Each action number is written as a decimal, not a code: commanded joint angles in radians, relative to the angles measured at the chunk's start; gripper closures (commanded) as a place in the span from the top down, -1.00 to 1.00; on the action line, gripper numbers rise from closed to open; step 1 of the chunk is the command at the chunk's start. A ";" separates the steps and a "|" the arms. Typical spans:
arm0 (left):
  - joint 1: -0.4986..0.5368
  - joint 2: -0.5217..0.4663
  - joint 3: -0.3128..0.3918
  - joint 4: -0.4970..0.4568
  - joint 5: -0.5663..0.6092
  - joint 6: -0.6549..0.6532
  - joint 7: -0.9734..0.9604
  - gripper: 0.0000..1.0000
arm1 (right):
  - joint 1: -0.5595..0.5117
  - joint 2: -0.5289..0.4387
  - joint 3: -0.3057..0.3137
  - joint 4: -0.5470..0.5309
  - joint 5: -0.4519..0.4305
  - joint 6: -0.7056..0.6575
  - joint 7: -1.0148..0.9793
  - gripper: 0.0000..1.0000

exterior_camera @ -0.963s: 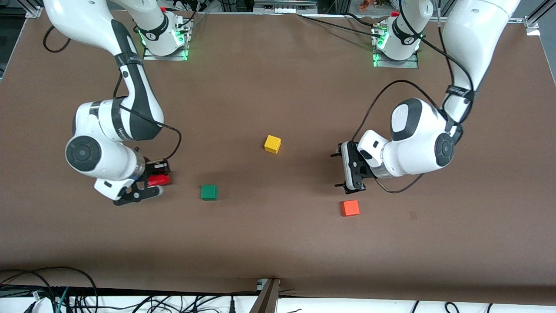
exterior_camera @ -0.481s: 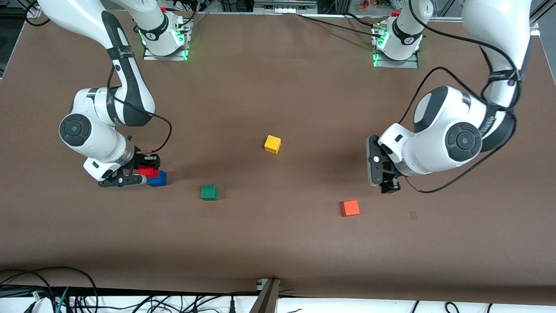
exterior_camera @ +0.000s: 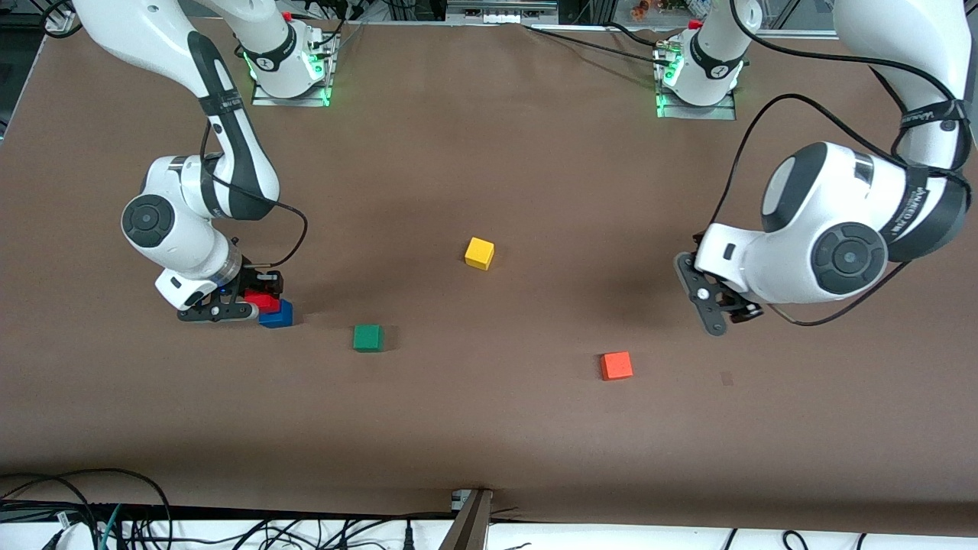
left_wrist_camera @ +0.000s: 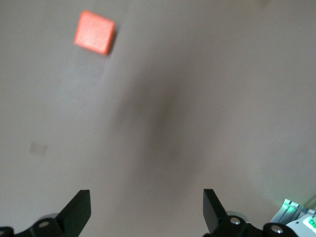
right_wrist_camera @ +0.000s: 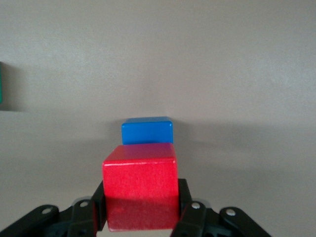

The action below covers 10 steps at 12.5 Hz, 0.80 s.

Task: Pass red block to right arm, stack on blue

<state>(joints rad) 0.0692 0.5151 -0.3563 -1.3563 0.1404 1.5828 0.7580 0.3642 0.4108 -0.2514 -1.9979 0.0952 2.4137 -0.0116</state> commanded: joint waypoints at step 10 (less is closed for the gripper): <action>-0.008 -0.433 0.215 -0.227 -0.015 0.022 -0.675 1.00 | -0.004 0.017 0.001 -0.024 0.003 0.082 0.010 -1.00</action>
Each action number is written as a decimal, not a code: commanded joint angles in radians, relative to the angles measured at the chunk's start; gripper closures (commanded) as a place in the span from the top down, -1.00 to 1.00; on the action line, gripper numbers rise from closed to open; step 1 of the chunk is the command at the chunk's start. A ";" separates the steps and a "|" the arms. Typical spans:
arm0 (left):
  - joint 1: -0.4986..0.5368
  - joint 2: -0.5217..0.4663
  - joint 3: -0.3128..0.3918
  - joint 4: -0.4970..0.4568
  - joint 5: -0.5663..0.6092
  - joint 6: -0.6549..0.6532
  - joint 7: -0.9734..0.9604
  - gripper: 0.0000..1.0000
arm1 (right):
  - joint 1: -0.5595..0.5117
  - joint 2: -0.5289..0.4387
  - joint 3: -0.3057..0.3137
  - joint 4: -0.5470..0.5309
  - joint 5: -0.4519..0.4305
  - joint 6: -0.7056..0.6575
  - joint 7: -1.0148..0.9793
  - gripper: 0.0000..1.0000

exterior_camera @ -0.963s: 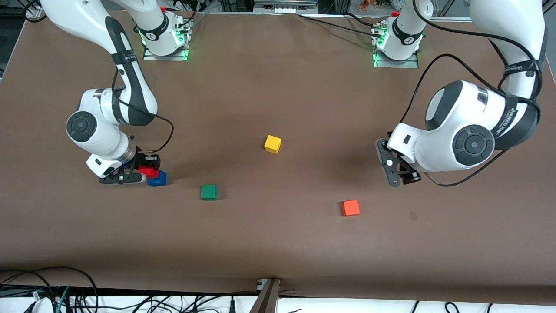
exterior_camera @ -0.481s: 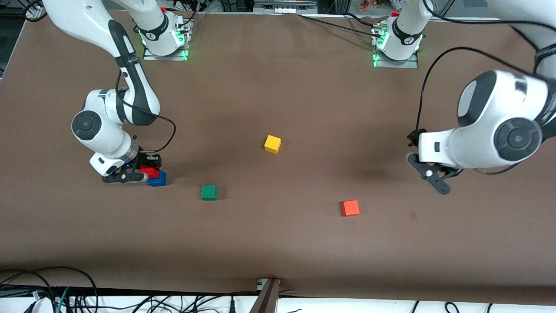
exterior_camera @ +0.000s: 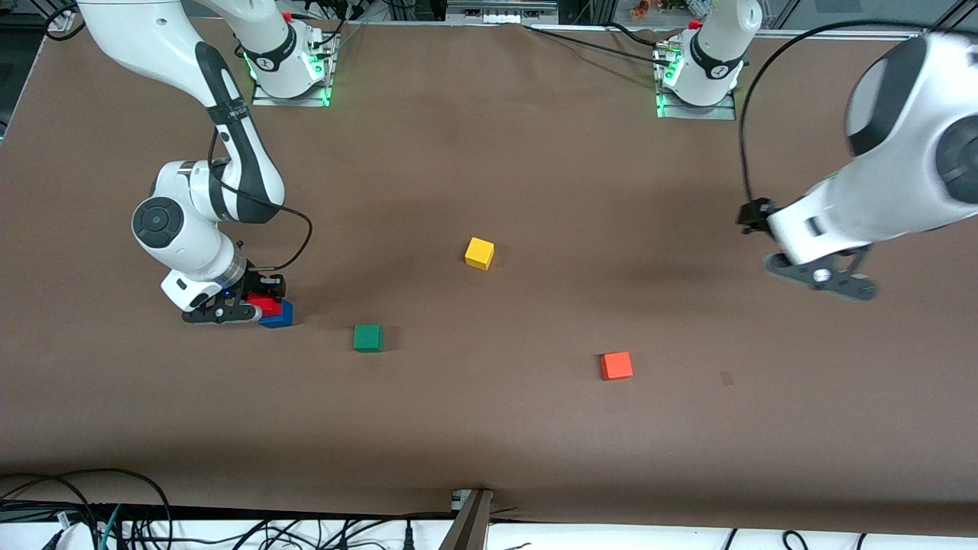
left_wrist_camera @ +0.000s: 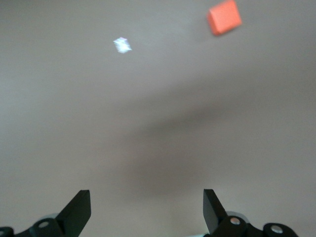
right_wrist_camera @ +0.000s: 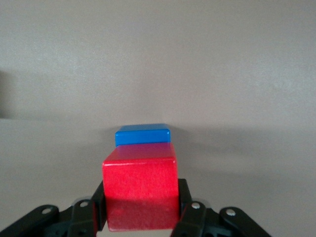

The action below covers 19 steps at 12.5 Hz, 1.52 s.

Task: Pass red block to right arm, stack on blue

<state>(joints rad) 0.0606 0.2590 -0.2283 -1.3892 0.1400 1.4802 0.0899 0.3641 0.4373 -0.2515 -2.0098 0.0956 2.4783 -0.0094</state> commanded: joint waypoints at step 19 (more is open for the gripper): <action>-0.061 -0.288 0.184 -0.271 -0.088 0.112 -0.200 1.00 | -0.005 0.009 0.003 0.002 0.015 0.036 -0.009 0.99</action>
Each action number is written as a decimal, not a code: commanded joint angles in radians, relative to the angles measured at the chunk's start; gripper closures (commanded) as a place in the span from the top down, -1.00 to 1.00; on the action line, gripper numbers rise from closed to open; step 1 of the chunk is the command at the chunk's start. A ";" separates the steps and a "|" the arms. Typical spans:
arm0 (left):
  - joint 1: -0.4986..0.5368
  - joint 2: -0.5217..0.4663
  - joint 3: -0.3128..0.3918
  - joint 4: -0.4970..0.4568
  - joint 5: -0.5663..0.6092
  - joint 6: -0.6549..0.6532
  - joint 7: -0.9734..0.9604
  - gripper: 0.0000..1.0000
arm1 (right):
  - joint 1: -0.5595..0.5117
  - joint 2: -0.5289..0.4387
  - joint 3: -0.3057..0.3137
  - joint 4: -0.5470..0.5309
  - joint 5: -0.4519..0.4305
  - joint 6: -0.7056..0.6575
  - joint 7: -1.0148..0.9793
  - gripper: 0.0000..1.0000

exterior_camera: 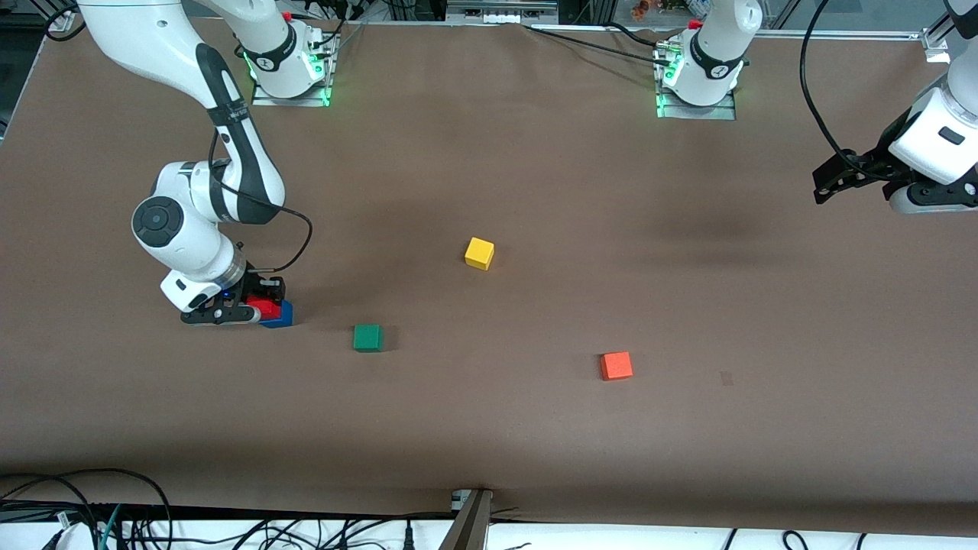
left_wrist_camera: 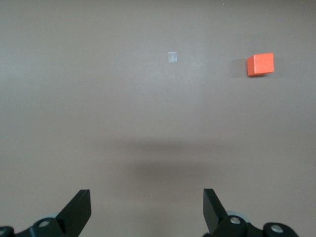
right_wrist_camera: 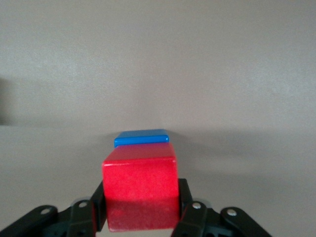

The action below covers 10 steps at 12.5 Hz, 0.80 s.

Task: Pass red block to right arm, stack on blue

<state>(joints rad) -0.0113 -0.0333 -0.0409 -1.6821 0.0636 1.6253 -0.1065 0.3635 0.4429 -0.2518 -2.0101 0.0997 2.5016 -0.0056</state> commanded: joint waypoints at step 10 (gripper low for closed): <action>0.010 0.004 -0.005 0.025 -0.010 -0.047 -0.004 1.00 | -0.005 -0.072 -0.044 0.324 0.006 -0.519 -0.054 1.00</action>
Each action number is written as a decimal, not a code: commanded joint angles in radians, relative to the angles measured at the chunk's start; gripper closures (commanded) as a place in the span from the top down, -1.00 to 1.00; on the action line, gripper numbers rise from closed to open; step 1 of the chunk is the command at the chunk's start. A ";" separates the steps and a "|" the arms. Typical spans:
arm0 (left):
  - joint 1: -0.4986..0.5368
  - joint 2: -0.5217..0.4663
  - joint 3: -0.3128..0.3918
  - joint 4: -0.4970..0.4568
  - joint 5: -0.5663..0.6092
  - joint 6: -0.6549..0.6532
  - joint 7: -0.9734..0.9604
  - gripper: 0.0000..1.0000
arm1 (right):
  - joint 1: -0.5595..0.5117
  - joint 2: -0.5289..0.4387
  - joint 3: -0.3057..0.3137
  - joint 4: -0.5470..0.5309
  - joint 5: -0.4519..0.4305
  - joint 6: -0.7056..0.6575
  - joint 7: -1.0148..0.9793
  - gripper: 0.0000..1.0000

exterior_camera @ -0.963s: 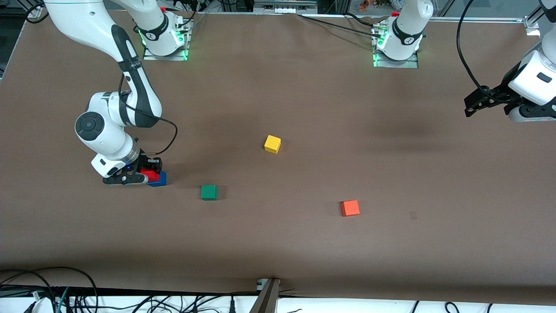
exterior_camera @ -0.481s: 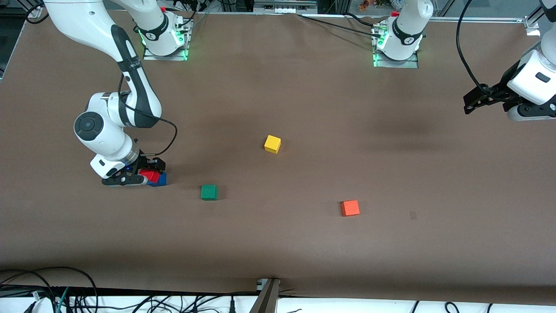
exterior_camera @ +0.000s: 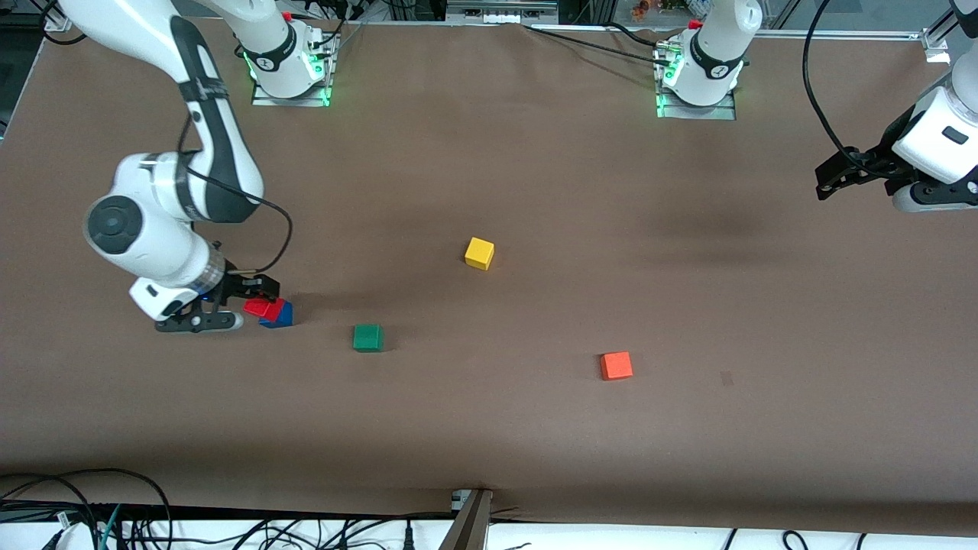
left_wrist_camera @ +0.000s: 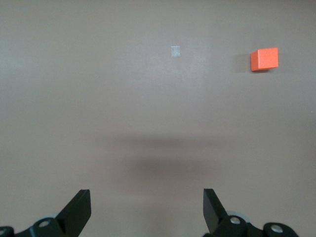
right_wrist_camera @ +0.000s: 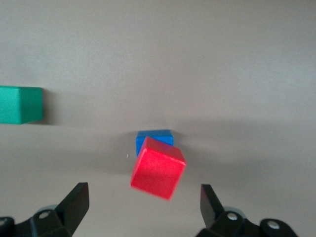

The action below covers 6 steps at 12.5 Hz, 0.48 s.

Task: Pass red block to right arm, stack on blue
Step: 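Open the right gripper and lift it away from the stack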

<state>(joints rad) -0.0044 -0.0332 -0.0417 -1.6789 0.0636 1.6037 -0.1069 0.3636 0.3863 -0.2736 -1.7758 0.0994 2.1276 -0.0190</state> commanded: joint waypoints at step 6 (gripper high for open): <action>0.003 0.004 -0.004 0.025 -0.010 -0.025 0.004 1.00 | -0.006 -0.021 -0.098 0.442 0.006 -0.713 -0.035 1.00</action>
<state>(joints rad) -0.0044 -0.0332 -0.0424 -1.6782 0.0636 1.5993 -0.1068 0.3612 0.3477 -0.3554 -1.4244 0.0995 1.5294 -0.0484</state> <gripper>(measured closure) 0.000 0.000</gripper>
